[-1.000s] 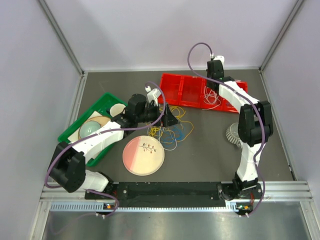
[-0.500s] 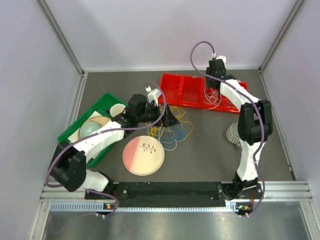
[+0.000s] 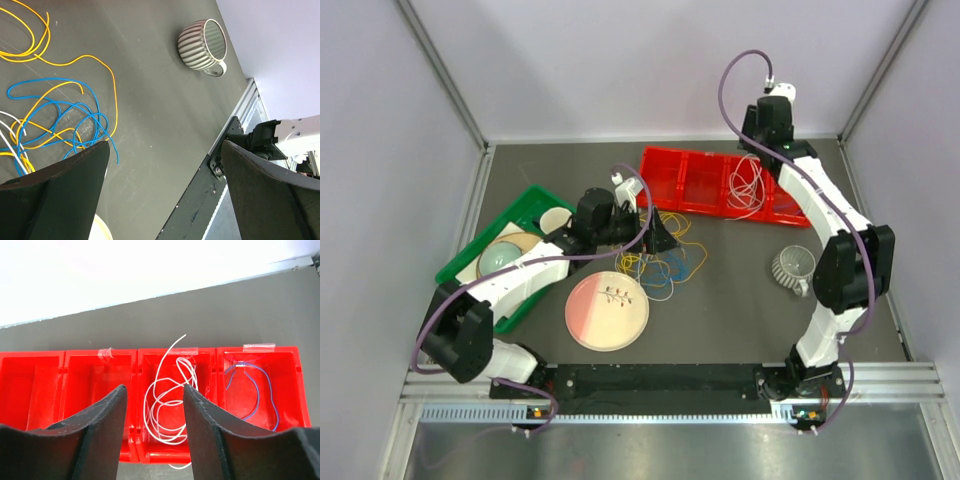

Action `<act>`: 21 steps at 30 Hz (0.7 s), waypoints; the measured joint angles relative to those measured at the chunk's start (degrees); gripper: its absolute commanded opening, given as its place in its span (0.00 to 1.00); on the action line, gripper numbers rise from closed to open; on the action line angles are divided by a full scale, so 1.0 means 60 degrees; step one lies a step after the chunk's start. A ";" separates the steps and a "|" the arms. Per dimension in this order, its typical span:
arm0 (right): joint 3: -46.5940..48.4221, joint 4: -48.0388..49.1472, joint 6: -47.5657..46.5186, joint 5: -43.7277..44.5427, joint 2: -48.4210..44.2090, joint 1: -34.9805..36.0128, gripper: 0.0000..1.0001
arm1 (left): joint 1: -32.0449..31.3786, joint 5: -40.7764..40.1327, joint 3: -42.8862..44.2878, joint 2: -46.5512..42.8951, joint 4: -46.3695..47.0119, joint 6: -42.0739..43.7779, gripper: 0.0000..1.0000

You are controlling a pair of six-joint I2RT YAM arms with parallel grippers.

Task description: Untangle the cables

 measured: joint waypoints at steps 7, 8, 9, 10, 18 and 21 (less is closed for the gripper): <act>-0.0025 -0.0080 -0.0113 0.0135 0.0619 0.0000 0.48 | 0.0000 0.0004 0.0000 0.0000 -0.0004 0.0000 0.98; -0.0051 -0.0109 -0.0153 0.0149 0.0831 0.0000 0.44 | 0.0000 0.0000 0.0000 0.0000 0.0000 0.0000 0.98; -0.0055 -0.0160 -0.0189 0.0153 0.0940 0.0000 0.40 | 0.0000 0.0000 0.0000 -0.0004 0.0000 0.0000 0.98; -0.0055 -0.0200 -0.0222 0.0175 0.1082 0.0000 0.33 | 0.0000 0.0000 0.0000 -0.0004 0.0000 0.0000 0.98; 0.0011 -0.0514 -0.0401 0.0317 0.2379 -0.0022 0.00 | 0.0000 0.0004 -0.0051 -0.0004 0.0000 -0.0004 0.98; 0.0058 -0.0641 -0.0393 0.0310 0.2801 -0.0022 0.00 | 0.0000 0.0004 -0.0051 -0.0004 -0.0007 -0.0004 0.98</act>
